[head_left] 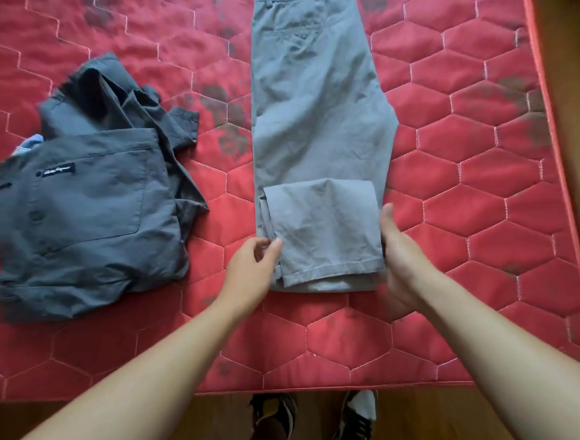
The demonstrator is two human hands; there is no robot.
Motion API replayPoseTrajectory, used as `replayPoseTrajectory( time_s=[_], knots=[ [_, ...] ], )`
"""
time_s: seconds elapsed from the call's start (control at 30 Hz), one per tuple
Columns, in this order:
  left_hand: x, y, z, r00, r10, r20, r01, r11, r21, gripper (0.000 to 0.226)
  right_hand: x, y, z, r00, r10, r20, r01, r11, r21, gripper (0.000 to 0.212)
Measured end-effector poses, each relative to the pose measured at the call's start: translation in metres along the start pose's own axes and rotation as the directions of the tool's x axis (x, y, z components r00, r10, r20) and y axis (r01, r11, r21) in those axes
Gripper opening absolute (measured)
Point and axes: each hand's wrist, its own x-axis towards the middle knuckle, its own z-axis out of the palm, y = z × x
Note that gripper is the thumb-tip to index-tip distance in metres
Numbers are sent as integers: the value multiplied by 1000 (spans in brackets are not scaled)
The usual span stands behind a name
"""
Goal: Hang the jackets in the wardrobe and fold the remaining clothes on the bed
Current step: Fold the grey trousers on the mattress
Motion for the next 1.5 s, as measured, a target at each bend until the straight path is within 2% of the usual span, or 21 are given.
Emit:
replayPoseTrajectory(
  time_s=[0.03,0.1,0.23,0.33,0.37,0.43,0.5,0.6,0.7,0.8,0.87,0.93,0.97,1.0,1.07,1.1,1.17,1.23,1.27,1.37,1.5],
  knots=[
    [-4,1,-1,1000,-21,8,21,1000,3,25,-4,4,0,999,-32,-3,32,995,-96,41],
    [-7,2,-2,999,42,-24,-39,991,127,31,-10,13,1,995,-93,-32,84,972,-221,13],
    [-9,9,-5,988,155,-17,-148,966,211,27,-19,15,9,997,-53,-54,48,994,-99,20],
    [-6,8,-3,955,290,-53,-273,938,213,19,-20,9,11,999,4,53,-10,993,115,39],
    [-4,7,-2,961,271,-57,-256,948,191,20,-18,8,10,994,27,104,-45,984,173,44],
    [-4,6,3,997,76,-30,-74,995,63,31,-16,5,7,980,80,180,-120,968,222,50],
    [-3,7,11,983,-173,53,178,979,-97,43,-14,2,5,964,124,234,-177,959,223,55],
    [-6,14,15,930,-324,173,361,892,-271,23,-23,-3,4,942,178,284,-259,923,283,57],
    [-9,39,4,897,-343,281,437,786,-437,16,-34,-26,9,937,215,274,-281,932,228,55],
    [18,87,-25,913,-245,327,396,728,-559,17,-24,-85,20,963,111,246,-150,978,147,40],
    [51,126,-52,937,-102,335,324,619,-716,25,-9,-141,31,946,13,325,-55,991,119,74],
    [82,158,-73,973,-29,230,207,556,-805,32,8,-185,40,930,-82,358,54,995,87,97],
    [90,166,-77,986,-38,160,151,594,-790,30,12,-197,43,938,-112,328,102,994,49,96],
    [95,165,-74,995,-58,81,99,681,-725,26,18,-200,44,953,-137,270,148,989,-21,88],
    [88,141,-53,995,-81,-62,48,905,-422,26,22,-179,40,975,-204,86,220,936,-277,58],
    [77,119,-38,992,-83,-91,54,957,-286,29,23,-154,33,974,-228,14,213,883,-418,41],
    [45,66,-11,993,-119,-22,116,987,-111,35,18,-85,12,989,-141,-42,97,842,-530,23],
    [18,23,5,985,-169,-25,170,985,30,44,4,-23,-5,999,18,-47,-39,870,-491,28],
    [10,8,9,980,-182,-73,185,982,33,47,0,-4,-12,998,27,-63,-54,874,-483,30],
    [-2,-12,10,963,-225,-146,217,974,-70,40,-2,14,-23,998,-43,-56,5,834,-552,20],
    [-9,-4,1,993,-110,-35,109,994,-24,11,-7,9,-19,962,-271,37,223,702,-676,23]
  ],
)
